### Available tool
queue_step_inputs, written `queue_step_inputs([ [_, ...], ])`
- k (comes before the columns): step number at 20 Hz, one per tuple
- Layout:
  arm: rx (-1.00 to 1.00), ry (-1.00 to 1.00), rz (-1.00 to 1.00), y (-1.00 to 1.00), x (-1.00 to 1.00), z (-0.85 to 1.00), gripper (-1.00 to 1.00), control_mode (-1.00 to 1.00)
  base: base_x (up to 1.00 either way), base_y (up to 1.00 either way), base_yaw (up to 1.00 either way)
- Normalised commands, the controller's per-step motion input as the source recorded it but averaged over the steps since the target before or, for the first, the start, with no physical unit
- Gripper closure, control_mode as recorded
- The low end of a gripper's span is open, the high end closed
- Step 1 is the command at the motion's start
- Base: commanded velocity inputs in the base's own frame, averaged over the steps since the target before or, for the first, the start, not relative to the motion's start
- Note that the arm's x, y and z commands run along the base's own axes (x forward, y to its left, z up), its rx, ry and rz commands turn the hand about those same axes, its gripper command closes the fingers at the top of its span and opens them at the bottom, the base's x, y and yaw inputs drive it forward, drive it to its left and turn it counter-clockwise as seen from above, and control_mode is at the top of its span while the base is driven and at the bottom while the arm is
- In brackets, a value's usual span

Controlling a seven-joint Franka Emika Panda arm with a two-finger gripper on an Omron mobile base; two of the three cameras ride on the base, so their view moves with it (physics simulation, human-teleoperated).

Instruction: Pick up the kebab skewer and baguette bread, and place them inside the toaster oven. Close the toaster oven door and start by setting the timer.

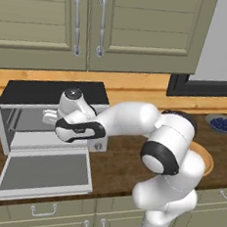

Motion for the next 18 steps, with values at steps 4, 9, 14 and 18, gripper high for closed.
queue_step_inputs([
  [4, 0.0, 0.0, 0.0, 0.0, 0.0, 0.0, -1.0, -1.0, 0.0, 0.0, 0.0],
  [9, 0.0, 0.0, 0.0, 0.0, -0.01, 0.0, -1.0, -1.0, 0.0, 0.0, 0.0],
  [14, 0.0, 0.0, 0.0, 0.0, -0.55, 0.03, -1.0, -1.0, 0.0, 0.0, 0.0],
  [18, 0.0, 0.04, 0.0, -0.13, -0.64, 0.39, -1.0, -1.0, 0.0, 0.0, 0.0],
])
